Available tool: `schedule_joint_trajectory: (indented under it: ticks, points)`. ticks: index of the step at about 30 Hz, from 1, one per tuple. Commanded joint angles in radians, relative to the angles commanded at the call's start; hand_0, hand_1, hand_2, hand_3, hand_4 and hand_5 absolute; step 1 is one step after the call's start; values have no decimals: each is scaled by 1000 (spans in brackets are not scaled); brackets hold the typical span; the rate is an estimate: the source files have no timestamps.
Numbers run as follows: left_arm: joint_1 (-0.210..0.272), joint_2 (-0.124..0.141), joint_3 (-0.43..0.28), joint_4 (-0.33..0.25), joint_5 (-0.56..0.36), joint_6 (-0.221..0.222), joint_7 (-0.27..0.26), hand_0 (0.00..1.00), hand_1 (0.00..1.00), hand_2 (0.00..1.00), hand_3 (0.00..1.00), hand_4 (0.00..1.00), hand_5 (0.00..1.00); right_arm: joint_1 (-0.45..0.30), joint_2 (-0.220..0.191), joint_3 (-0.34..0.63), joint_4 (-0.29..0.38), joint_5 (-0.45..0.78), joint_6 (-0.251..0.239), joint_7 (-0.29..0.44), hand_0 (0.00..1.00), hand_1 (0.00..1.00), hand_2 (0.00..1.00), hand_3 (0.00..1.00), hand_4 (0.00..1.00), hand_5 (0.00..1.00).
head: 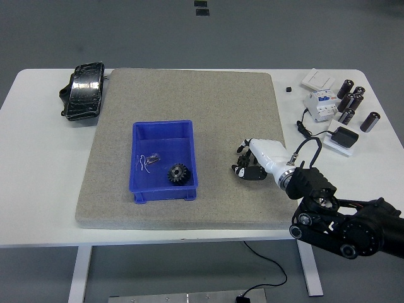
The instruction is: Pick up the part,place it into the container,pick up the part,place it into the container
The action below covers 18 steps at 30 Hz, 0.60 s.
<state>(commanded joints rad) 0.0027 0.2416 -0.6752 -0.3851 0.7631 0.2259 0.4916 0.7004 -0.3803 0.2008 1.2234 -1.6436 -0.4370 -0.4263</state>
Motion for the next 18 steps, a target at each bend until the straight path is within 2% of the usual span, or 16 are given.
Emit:
schedule_joint_trajectory:
  ticks: [5,6,11,12,17,18]
  points:
    - [0,0,5,1,-10,2,-7,679,663,590,551,620,365,0,2,-13,-11,3,-1,6,311,448,477,670,627,312]
    - [0,0,6,1,-11,2,-8,679,663,592,552,623,375,0,2,-15,-12,3,-1,6,306,462,468,672,530,243]
    - [0,1,8,2,-19,8,-18,679,663,592,552,623,375,0,-1,-18,-10,1,-5,11,306,462,468,672,530,243]
    - [-1,1,8,2,-20,9,-19,678,663,597,551,627,402,0,-2,-18,-10,1,-6,12,362,467,428,608,410,83]
    - [0,2,8,2,-24,12,-23,678,663,597,551,627,402,-1,-6,-17,-5,-3,-15,14,362,467,428,608,410,83]
    - [0,2,8,2,-25,13,-24,677,662,602,550,632,443,-1,-6,-18,-4,-5,-15,13,360,453,365,433,356,59]
